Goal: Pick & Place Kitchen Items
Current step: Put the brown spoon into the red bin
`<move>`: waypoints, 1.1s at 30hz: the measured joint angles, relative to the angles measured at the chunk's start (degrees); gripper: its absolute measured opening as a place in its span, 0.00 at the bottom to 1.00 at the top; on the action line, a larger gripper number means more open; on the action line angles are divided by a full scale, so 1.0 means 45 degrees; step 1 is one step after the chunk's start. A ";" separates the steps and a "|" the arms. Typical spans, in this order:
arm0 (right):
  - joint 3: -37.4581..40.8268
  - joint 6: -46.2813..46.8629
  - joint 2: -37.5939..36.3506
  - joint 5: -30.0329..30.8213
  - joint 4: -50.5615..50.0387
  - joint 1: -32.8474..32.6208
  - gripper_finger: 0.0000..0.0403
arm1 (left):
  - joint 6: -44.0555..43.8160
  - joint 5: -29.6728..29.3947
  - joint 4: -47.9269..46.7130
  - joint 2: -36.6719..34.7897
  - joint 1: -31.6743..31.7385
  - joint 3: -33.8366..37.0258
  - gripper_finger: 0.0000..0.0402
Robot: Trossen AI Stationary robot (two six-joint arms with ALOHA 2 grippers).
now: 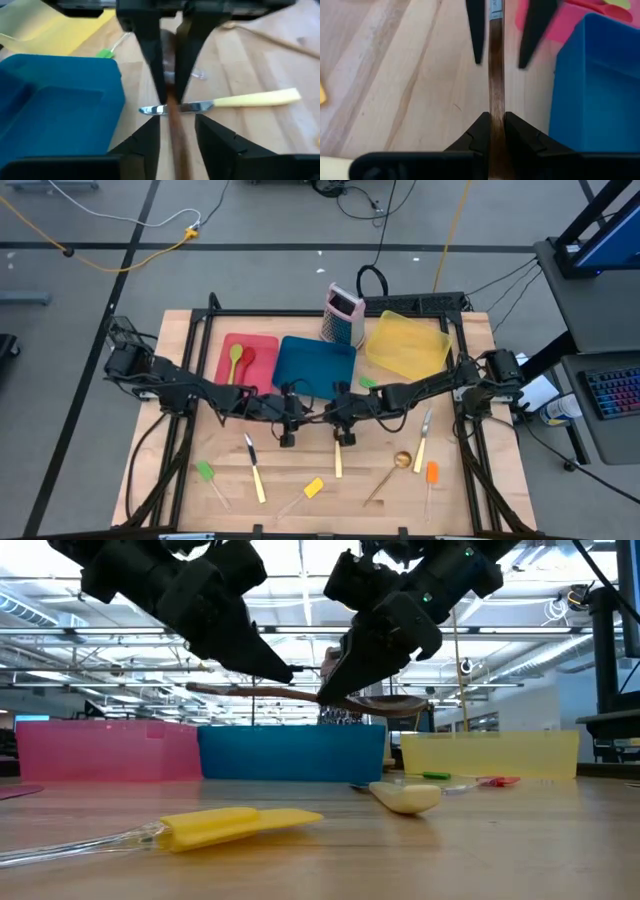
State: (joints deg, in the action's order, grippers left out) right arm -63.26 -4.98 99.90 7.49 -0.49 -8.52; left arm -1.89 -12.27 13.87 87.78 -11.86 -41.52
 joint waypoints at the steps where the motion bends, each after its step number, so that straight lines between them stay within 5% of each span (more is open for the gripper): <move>1: 0.0000 -0.0027 0.0000 -0.0004 0.0015 0.0031 0.09 | 0.0076 -0.0127 -0.0063 0.0047 -0.0003 0.0000 0.36; 11: 0.0000 -0.0406 0.0000 -0.0010 0.0228 0.0180 0.09 | 0.0063 -0.0427 -0.0010 0.0681 0.0187 0.0000 0.48; 27: 0.0000 -0.0004 -0.0005 0.0046 0.0451 0.0219 0.11 | 0.0044 -0.0902 0.0480 0.0681 0.0206 0.0000 0.08; 33: 0.0000 0.0179 -0.0005 0.0031 0.0535 0.0214 0.17 | -0.0397 -0.0952 0.0428 0.0681 0.0131 0.0000 0.07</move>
State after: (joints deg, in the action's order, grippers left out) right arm -63.26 -4.17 99.88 7.63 1.92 -7.55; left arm -3.68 -16.56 15.79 90.85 -11.27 -41.52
